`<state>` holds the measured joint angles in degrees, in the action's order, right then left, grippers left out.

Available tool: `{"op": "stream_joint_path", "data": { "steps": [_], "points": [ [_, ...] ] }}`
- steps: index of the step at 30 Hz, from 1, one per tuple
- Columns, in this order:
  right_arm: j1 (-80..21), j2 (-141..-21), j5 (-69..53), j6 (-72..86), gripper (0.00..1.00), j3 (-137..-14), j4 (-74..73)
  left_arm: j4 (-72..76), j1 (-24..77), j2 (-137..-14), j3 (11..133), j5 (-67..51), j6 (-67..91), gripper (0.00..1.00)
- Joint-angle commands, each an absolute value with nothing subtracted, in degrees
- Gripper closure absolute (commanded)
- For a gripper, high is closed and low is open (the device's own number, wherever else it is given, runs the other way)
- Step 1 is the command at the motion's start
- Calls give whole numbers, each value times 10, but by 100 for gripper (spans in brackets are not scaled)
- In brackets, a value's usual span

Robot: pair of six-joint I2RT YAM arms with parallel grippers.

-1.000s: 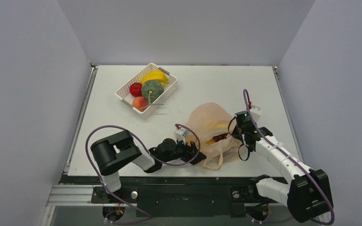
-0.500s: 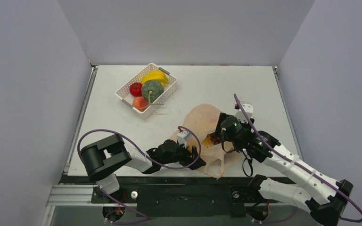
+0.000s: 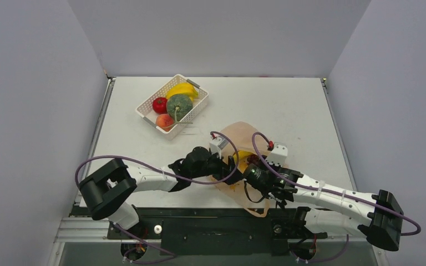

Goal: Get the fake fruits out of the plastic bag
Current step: Adjust the plastic bag at the center of the board, then adjust the fake fruit in the plastic bag.

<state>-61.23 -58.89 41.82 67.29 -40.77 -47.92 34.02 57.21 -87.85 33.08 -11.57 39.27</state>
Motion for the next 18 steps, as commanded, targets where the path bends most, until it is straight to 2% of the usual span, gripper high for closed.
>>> {"op": "stream_joint_path", "data": {
  "steps": [1,2,6,15,18],
  "points": [
    [-618,-586,473,729,83,-371,-460,273,549,-913,411,-150,347,3],
    [-619,-584,468,724,90,-366,-454,267,549,-923,430,-154,338,5],
    [-624,-569,455,706,100,-356,-429,256,549,-971,469,-137,318,9],
    [-622,-521,425,719,100,-295,-395,204,548,-992,534,-36,229,12],
    [-621,-508,421,720,100,-278,-388,233,549,-1003,534,-9,208,12]
  ]
}}
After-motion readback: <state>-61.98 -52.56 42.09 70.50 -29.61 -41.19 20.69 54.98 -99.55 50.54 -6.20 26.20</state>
